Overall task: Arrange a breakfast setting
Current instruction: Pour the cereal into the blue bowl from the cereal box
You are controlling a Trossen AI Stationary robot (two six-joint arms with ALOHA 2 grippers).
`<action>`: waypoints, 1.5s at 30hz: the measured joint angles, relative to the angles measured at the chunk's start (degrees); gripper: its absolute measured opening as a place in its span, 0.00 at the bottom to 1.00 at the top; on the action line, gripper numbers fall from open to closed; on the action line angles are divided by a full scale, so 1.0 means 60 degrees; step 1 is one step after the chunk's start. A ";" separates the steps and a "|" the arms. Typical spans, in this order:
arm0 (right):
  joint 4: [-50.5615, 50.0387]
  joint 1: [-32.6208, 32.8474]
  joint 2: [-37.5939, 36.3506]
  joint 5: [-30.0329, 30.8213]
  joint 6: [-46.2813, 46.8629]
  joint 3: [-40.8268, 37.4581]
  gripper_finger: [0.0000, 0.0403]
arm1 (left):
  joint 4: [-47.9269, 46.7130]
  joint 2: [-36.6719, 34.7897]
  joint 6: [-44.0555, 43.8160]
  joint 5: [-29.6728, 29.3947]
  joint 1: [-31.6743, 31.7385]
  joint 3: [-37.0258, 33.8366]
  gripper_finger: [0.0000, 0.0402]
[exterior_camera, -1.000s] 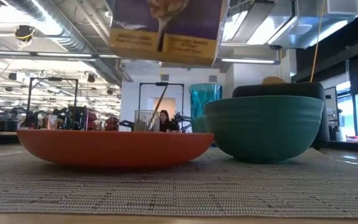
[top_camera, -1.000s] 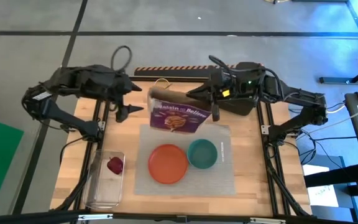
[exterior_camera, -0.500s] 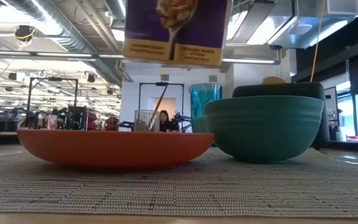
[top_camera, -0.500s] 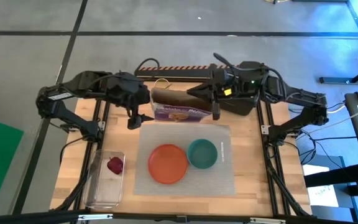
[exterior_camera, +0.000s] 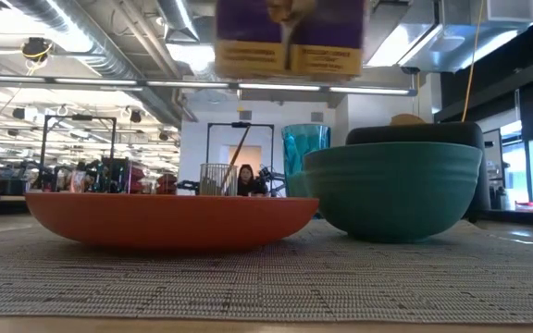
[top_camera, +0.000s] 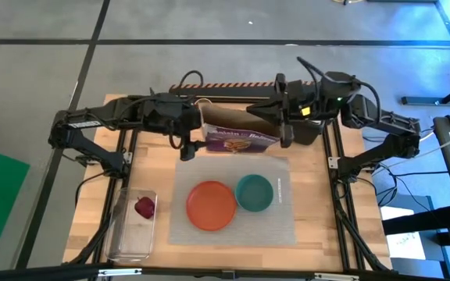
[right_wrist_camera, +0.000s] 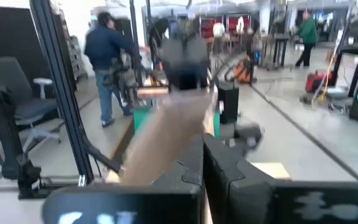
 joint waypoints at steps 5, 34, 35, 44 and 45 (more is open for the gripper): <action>-0.0014 0.0001 -0.0092 -0.0072 0.0000 0.0016 0.00 | 0.0485 0.0003 0.0104 0.0023 -0.0046 -0.0122 0.61; -0.6588 0.0004 0.0361 0.3444 0.2544 -0.0152 0.61 | 0.0353 -0.0002 -0.0229 -0.0416 0.0060 -0.0122 0.17; -0.6937 0.0004 0.0376 0.3448 0.2702 -0.0162 0.67 | 0.0269 -0.0002 -0.0234 -0.0418 0.0060 -0.0122 0.17; -0.8845 0.0872 -0.0573 0.4269 0.3702 -0.0160 0.79 | -0.1765 -0.0019 -0.0918 -0.0822 0.0364 -0.0347 0.20; -0.8927 0.1044 -0.0703 0.4265 0.3856 -0.0159 0.79 | -0.1764 -0.0076 -0.1000 -0.0825 0.0440 -0.0558 0.22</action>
